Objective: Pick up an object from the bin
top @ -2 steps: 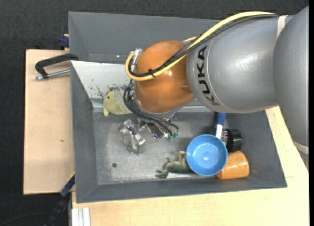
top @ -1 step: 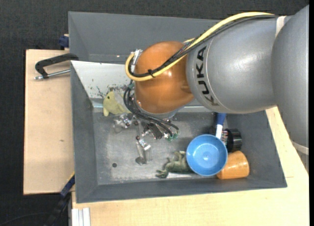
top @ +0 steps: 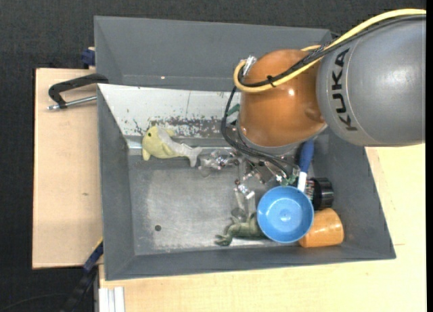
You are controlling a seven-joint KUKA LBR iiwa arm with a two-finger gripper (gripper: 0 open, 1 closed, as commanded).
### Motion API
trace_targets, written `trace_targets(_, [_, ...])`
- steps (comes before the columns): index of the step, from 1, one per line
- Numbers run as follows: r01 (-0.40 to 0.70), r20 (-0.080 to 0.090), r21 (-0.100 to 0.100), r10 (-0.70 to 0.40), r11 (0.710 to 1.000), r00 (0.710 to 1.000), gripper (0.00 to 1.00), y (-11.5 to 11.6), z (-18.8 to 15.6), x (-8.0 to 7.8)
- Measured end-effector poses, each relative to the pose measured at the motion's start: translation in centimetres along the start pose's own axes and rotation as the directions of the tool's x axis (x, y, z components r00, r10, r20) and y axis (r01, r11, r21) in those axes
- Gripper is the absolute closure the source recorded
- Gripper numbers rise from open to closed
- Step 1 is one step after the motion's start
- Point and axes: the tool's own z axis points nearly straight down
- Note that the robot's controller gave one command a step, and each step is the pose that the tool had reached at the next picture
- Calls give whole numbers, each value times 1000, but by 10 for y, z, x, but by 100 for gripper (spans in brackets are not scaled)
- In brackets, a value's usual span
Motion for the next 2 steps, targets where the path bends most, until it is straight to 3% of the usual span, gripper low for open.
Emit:
trace_targets(1, [-26, -1, -3, 26, 1000, 1000, 0, -56, 15, 36])
trace_targets(2, [355, -3, -7, -355, 935, 935, 0, -40, 85, 51])
